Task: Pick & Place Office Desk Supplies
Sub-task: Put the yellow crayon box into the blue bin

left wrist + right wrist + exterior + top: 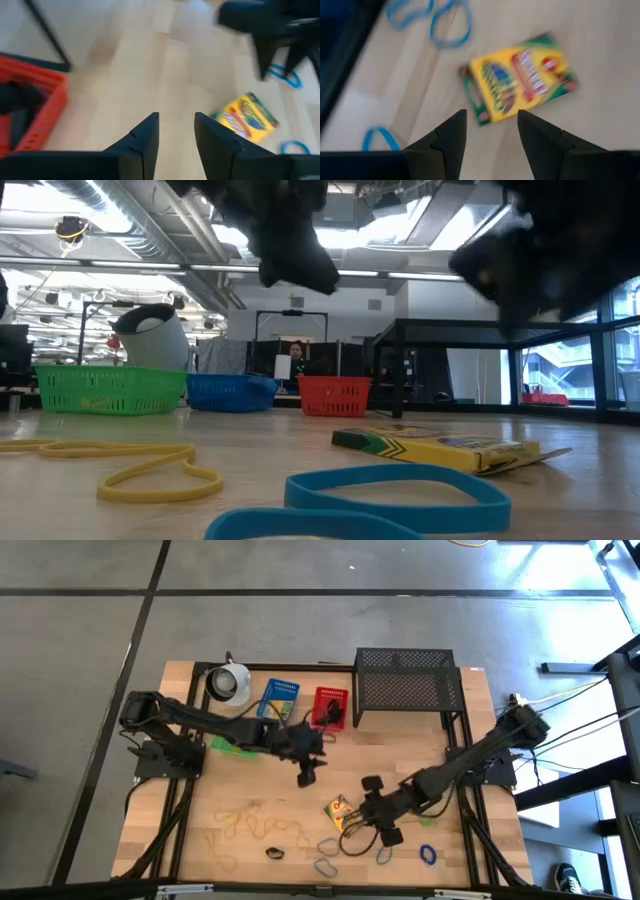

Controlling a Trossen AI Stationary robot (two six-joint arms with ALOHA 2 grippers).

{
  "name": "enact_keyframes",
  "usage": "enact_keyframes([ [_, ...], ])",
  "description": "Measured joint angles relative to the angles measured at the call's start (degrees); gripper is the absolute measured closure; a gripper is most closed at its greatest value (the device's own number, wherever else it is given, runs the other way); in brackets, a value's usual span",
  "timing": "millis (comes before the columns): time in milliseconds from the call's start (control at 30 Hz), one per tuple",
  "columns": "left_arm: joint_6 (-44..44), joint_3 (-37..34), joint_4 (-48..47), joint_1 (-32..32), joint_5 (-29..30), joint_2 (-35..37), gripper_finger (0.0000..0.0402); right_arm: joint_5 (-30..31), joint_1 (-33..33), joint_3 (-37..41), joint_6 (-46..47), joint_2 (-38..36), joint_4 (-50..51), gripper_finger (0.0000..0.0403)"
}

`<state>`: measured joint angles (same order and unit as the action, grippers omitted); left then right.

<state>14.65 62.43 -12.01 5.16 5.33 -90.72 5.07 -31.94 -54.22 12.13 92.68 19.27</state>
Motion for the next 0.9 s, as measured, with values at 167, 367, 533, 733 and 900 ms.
enact_keyframes([
  [167,-0.05,0.0,-0.16,5.13,4.51,-0.01,0.0293,-0.09,-0.57,0.04,-7.63,6.61,-2.06,0.0225],
  [367,-0.4,0.0,-0.88,8.77,8.25,0.01,0.0299,-1.0,-0.55,0.04,-9.96,9.01,-6.26,0.0225],
  [533,-0.85,0.0,-1.32,9.76,10.61,0.01,0.0303,0.53,-0.53,0.04,-11.5,9.71,-6.9,0.0225],
  [733,-0.53,-0.01,-1.92,9.74,11.22,0.0,0.0304,0.12,-1.07,0.0,-9.84,11.36,-8.56,0.0225],
  [900,-0.44,-0.01,-1.97,9.76,11.45,0.0,0.0304,1.04,-1.95,-0.02,-10.41,11.99,-10.35,0.0225],
])
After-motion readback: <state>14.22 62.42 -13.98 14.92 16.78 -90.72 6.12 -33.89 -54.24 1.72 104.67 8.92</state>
